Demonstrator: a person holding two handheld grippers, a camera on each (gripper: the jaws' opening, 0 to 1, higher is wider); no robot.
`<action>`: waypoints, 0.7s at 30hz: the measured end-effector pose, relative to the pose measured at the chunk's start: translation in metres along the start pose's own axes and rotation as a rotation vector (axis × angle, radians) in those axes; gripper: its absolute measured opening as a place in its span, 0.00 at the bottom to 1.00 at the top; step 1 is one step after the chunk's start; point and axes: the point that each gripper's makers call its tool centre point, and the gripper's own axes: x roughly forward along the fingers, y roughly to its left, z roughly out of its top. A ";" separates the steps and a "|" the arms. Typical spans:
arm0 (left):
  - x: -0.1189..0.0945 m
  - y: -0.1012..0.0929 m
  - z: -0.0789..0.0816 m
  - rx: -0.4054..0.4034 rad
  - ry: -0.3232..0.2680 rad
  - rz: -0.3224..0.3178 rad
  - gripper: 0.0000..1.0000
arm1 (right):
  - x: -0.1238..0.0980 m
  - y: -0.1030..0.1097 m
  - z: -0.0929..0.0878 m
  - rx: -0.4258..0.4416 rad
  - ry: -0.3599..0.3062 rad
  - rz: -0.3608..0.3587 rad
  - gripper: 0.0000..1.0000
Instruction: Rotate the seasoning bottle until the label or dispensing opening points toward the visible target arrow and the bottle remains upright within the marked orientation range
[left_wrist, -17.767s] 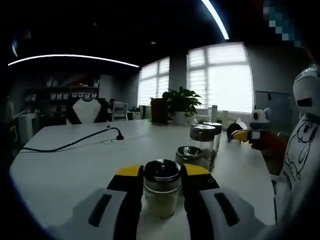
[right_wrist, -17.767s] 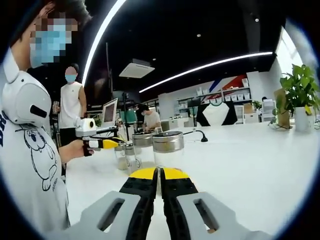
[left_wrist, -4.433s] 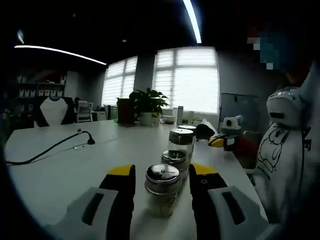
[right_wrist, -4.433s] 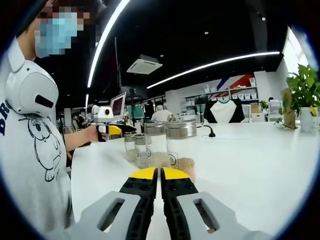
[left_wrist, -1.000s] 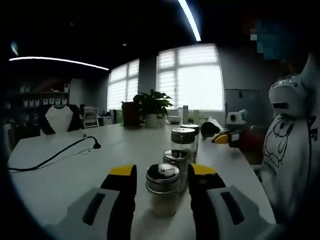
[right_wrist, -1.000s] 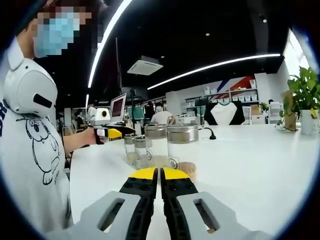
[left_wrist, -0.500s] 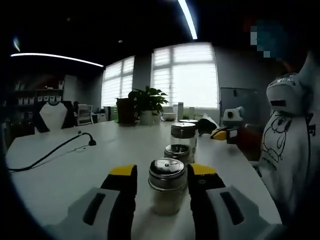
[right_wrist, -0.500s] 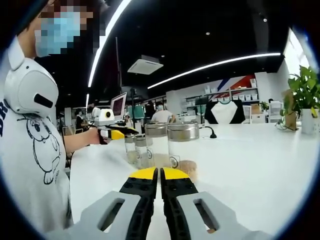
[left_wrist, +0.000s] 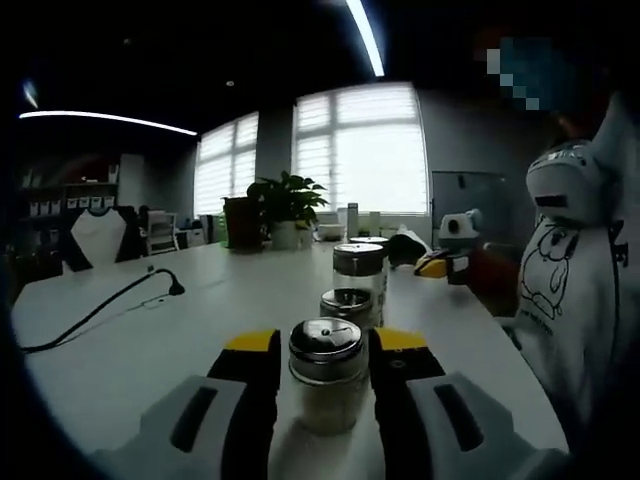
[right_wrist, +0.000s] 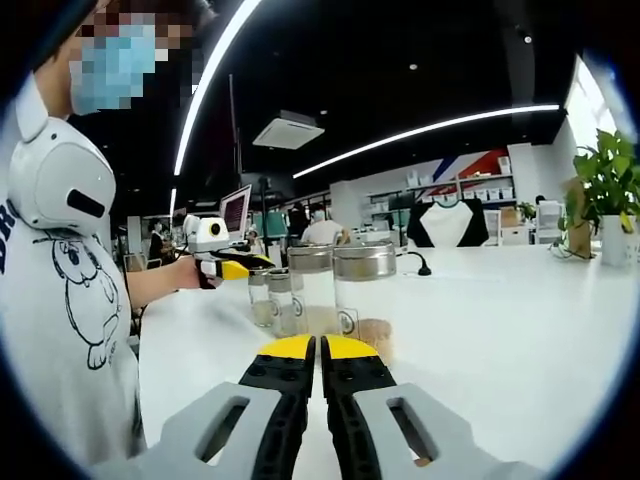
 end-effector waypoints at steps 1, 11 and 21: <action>0.001 -0.001 -0.001 0.003 0.003 -0.002 0.35 | 0.000 0.000 0.000 0.000 0.000 0.000 0.00; 0.001 0.000 -0.001 0.000 0.021 0.028 0.32 | 0.000 0.000 0.000 0.004 -0.004 -0.004 0.00; 0.001 0.002 -0.001 -0.024 0.033 0.139 0.32 | -0.001 -0.002 0.002 0.001 -0.011 -0.010 0.00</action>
